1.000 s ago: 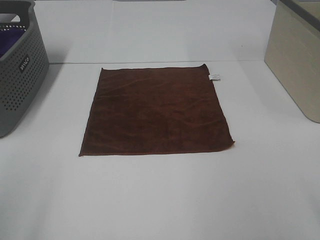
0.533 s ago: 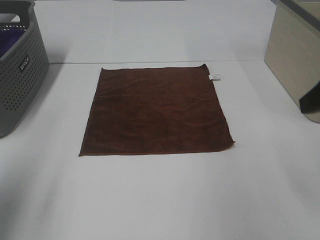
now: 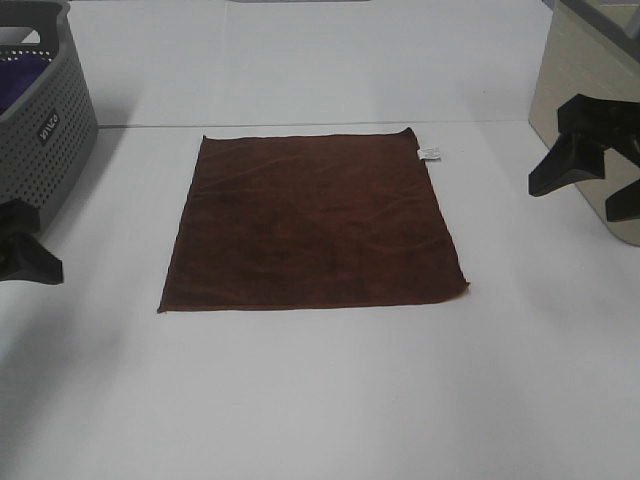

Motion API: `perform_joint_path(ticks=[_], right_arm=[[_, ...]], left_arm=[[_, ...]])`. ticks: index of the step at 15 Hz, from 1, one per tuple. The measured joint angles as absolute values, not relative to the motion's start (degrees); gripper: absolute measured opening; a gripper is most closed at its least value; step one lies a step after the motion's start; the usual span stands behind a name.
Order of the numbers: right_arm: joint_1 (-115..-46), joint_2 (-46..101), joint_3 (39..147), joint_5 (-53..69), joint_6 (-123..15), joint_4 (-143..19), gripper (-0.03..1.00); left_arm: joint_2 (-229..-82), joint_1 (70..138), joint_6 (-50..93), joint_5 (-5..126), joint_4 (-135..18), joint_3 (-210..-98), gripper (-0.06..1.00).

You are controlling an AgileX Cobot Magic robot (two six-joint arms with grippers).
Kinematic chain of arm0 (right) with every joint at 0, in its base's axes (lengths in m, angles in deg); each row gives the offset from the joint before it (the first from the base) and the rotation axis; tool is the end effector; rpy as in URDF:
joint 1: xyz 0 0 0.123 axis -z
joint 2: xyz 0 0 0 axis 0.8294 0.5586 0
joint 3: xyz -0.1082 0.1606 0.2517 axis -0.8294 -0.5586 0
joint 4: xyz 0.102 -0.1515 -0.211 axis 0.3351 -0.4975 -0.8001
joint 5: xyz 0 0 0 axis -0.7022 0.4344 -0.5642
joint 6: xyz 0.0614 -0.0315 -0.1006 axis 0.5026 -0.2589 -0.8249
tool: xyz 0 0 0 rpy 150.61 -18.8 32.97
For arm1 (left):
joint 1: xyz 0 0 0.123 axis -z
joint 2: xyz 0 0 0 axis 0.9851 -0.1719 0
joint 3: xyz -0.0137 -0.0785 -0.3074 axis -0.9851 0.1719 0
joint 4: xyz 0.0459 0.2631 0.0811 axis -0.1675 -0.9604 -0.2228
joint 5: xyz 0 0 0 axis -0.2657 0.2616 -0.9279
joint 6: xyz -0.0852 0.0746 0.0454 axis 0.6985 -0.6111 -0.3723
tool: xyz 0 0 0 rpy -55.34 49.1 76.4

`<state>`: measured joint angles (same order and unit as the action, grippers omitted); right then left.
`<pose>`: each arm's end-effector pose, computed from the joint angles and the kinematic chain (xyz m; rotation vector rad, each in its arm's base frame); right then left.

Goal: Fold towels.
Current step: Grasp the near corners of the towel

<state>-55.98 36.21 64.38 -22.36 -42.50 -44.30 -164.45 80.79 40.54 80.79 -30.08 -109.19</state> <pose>0.3094 0.0333 0.2379 0.1161 2.6320 0.4219 0.2696 -0.0369 0.1647 -0.4465 2.6246 -0.5144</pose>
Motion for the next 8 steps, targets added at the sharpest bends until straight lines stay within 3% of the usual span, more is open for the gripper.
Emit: perform_joint_path(ticks=[8], right_arm=[[-55.75,58.90,80.14,-33.42,-51.32,-38.34,0.76]], left_arm=[[-186.68,80.79,30.46,91.91,-19.37,-128.33,0.67]])
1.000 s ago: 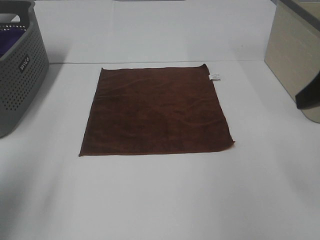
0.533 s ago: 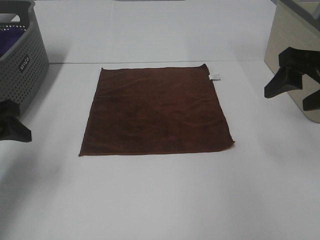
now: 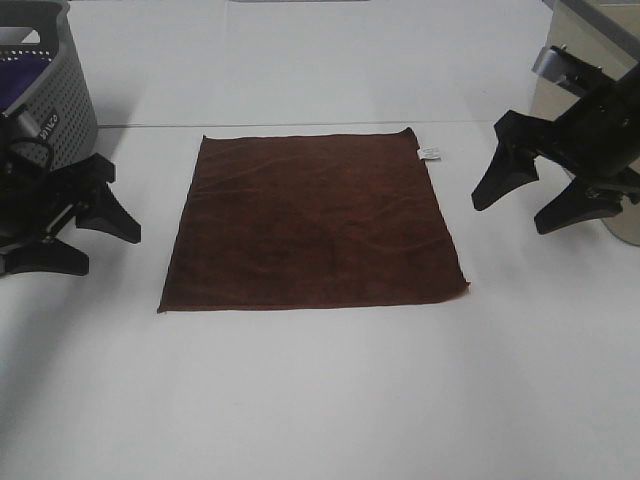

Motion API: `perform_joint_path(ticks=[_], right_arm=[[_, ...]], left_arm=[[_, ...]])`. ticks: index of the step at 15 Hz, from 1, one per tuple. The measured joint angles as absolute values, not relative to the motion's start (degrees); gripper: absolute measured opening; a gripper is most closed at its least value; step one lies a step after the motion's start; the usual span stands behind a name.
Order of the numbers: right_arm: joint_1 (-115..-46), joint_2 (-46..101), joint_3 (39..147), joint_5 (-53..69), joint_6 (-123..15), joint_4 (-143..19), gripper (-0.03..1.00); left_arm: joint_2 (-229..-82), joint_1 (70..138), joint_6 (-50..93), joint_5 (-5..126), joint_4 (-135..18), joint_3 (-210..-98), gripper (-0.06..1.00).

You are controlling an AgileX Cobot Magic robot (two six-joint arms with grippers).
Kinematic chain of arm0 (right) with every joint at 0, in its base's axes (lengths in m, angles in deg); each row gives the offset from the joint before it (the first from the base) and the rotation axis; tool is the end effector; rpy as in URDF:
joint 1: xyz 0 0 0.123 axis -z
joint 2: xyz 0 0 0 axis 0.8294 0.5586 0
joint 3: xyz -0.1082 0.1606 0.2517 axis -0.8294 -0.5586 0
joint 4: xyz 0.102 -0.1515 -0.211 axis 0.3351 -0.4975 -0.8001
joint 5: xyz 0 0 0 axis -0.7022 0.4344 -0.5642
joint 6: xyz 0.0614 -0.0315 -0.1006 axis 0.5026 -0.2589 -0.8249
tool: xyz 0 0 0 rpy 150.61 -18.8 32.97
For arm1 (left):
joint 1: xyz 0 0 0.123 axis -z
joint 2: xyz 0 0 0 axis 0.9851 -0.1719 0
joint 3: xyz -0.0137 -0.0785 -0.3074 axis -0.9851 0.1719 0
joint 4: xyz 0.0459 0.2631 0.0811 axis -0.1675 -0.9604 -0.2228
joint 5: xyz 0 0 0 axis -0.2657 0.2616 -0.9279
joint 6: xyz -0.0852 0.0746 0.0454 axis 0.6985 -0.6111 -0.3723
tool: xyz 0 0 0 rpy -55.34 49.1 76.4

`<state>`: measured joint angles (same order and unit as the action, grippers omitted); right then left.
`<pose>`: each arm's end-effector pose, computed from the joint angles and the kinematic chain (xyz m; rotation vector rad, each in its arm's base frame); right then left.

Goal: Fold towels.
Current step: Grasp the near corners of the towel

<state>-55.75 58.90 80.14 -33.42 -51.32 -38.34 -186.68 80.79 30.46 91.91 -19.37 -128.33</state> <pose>0.3864 0.0475 0.1794 -0.0253 2.8681 0.6098 0.3625 -0.0607 0.1334 -0.3798 2.7508 -0.7671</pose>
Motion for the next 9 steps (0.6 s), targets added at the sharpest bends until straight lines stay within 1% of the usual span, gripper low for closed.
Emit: perform_joint_path(ticks=[2,5,8,9], right_arm=[[-53.92,64.74,83.40,-35.94,-54.76,-33.99,0.76],[-49.97,71.04,85.86,-37.95,-59.23,-29.34,0.76],[-50.48,74.65,86.04,-38.58,-62.32,-27.68,0.76],[-51.17,76.43,86.09,-37.03,-62.90,-25.62,0.73]], left_arm=[[-192.52,80.79,28.91,95.34,-18.57,-132.62,0.71],[-198.83,80.79,28.16,96.83,-18.16,-135.89,0.72],[-201.69,82.34,27.36,96.66,-15.64,-137.72,0.72],[-202.44,85.38,26.39,94.94,-14.10,-138.24,0.72]])
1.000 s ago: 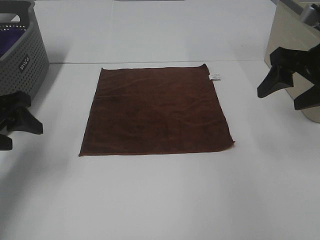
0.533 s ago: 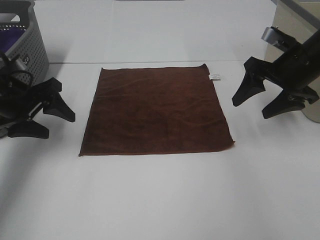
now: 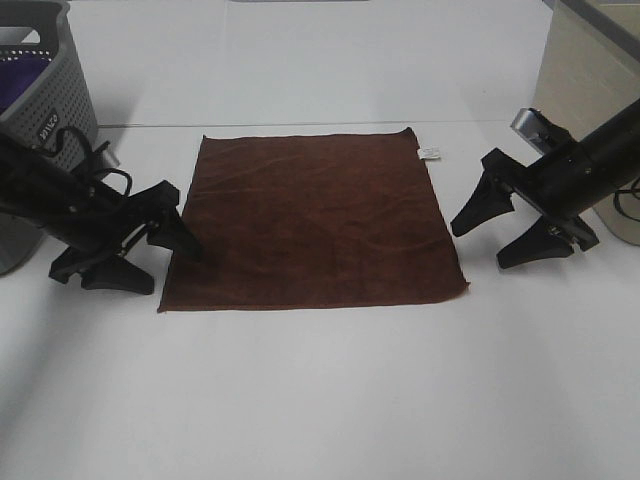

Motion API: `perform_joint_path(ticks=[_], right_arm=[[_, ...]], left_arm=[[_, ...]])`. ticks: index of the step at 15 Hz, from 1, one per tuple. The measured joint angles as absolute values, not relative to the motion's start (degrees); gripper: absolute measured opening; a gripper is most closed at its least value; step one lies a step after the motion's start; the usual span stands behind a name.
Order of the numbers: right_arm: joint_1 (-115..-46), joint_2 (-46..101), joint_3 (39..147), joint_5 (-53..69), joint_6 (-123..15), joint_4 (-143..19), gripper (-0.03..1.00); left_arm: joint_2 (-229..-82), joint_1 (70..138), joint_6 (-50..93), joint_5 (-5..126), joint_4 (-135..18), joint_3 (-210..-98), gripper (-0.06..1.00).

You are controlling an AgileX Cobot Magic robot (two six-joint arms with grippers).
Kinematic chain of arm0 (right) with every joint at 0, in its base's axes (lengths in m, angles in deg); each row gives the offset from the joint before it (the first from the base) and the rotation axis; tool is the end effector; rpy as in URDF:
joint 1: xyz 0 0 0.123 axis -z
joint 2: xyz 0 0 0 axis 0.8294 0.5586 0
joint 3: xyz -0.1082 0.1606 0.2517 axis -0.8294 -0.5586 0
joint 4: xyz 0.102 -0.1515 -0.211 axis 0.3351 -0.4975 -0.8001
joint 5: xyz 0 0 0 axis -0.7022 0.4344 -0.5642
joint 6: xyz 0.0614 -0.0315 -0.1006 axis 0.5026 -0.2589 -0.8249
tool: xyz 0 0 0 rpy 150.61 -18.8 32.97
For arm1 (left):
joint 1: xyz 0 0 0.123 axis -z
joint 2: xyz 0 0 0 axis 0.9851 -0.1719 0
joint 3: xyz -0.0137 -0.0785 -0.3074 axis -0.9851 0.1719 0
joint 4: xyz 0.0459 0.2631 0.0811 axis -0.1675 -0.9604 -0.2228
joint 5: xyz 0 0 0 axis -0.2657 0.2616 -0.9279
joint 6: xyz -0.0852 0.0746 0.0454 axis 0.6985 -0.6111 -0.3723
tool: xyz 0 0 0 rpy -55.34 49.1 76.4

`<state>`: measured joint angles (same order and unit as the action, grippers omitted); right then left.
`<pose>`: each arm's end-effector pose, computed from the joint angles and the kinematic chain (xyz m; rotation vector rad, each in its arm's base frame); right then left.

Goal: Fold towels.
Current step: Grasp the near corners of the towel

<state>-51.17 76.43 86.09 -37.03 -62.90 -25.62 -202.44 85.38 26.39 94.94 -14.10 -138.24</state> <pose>0.4228 0.0333 0.0925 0.0625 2.9333 0.9059 0.4008 -0.1017 0.0719 -0.3061 2.8610 -0.8926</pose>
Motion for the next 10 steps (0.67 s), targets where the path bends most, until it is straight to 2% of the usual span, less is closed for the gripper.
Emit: perform_joint_path(ticks=[3,6,7,8,9,10], right_arm=[[-54.78,79.29,88.39,-36.51,-62.95,-24.82,0.69],[-59.31,82.04,91.37,-36.69,-62.09,-23.84,0.67],[-60.51,82.67,92.22,-36.57,-61.81,-23.62,0.61],[-61.20,83.19,92.74,-36.46,-61.35,-23.90,0.52],[-61.31,83.25,93.20,-36.34,-60.09,-24.13,0.37],[-61.31,83.25,93.71,-36.23,-58.31,-24.70,0.29]], left_arm=[[-203.70,89.90,25.81,92.88,-11.98,-139.44,0.72],[-204.67,91.11,25.81,92.54,-10.26,-140.82,0.69],[-205.07,91.11,25.87,92.59,-9.80,-141.04,0.62],[-205.30,91.11,26.04,92.48,-10.03,-141.04,0.52],[-205.76,91.11,26.56,92.54,-10.66,-141.04,0.36],[-205.99,91.11,26.90,92.71,-11.92,-140.99,0.26]])
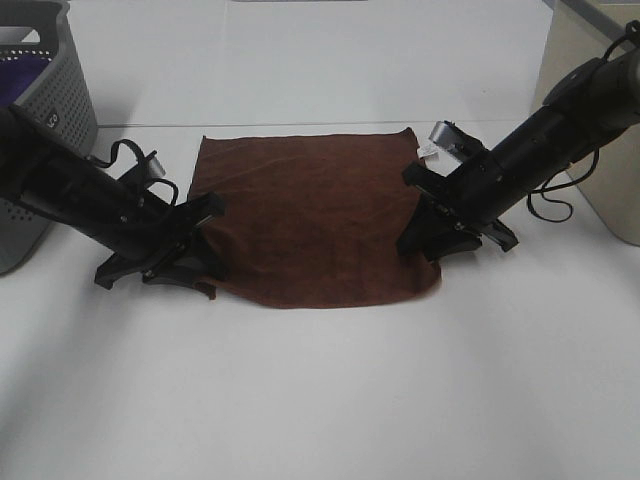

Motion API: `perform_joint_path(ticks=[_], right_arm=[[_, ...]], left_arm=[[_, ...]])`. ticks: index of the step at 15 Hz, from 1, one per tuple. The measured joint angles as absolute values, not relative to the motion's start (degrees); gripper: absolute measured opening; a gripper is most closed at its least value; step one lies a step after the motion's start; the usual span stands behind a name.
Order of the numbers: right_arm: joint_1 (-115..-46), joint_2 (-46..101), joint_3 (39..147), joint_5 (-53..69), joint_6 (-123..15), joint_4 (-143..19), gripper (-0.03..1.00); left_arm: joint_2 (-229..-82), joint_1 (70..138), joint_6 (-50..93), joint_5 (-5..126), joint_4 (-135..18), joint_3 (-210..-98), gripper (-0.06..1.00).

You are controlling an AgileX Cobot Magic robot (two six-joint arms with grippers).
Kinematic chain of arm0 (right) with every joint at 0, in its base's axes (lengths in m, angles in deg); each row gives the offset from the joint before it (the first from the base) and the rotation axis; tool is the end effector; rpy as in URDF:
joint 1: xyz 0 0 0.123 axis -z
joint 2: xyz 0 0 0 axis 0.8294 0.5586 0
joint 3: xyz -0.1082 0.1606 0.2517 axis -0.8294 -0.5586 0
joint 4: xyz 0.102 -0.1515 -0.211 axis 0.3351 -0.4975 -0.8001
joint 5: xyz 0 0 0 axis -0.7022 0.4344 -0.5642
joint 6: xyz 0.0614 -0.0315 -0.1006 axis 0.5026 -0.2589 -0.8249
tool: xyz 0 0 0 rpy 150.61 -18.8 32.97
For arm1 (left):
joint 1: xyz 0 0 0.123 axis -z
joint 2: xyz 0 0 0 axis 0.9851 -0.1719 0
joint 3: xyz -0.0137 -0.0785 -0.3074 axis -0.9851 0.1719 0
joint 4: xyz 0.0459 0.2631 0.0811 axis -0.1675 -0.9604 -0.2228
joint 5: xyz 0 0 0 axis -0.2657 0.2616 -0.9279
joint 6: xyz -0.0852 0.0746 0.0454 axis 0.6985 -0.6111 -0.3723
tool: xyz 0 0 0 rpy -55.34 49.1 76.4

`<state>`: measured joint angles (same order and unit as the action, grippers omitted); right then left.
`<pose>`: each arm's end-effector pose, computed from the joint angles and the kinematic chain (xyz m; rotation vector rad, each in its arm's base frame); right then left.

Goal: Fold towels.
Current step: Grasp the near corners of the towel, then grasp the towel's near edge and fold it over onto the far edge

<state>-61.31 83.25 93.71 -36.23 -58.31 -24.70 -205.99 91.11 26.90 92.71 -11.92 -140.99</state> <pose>0.4443 0.1108 0.0706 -0.0646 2.9746 0.9359 0.4050 -0.1426 0.0570 -0.2459 2.8764 -0.8993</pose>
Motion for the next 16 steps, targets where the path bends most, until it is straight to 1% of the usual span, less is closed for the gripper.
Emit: perform_joint_path(ticks=[1,2,3,6,8,10,12,16], right_arm=[[-61.31,83.07,93.89,-36.06,-56.59,-26.25,0.11],[-61.31,82.73,93.89,-35.71,-54.70,-28.66,0.03],[-61.31,82.44,93.89,-35.71,-53.84,-29.75,0.00],[-61.43,78.89,93.83,-38.29,-49.72,-33.30,0.00],[-61.43,76.54,91.82,-39.72,-49.26,-33.41,0.00],[-61.43,75.05,86.61,-39.78,-48.63,-33.41,0.00],[-61.43,72.70,79.33,-39.44,-48.46,-33.18,0.00],[-61.94,65.08,67.59,-37.66,-48.46,-31.81,0.00]], left_arm=[[-206.04,91.11,27.42,92.88,-13.47,-140.99,0.08],[-205.82,91.11,28.56,92.99,-14.90,-140.99,0.01],[-205.59,91.11,29.31,92.99,-16.16,-140.99,0.00],[-202.95,91.39,37.67,95.80,-26.76,-140.76,0.00],[-201.80,91.51,39.79,99.18,-28.99,-140.41,0.00],[-200.14,91.96,40.25,100.44,-29.51,-137.61,0.00],[-197.28,92.60,40.43,100.73,-29.39,-132.51,0.00],[-190.46,92.88,40.77,101.42,-28.08,-123.74,0.00]])
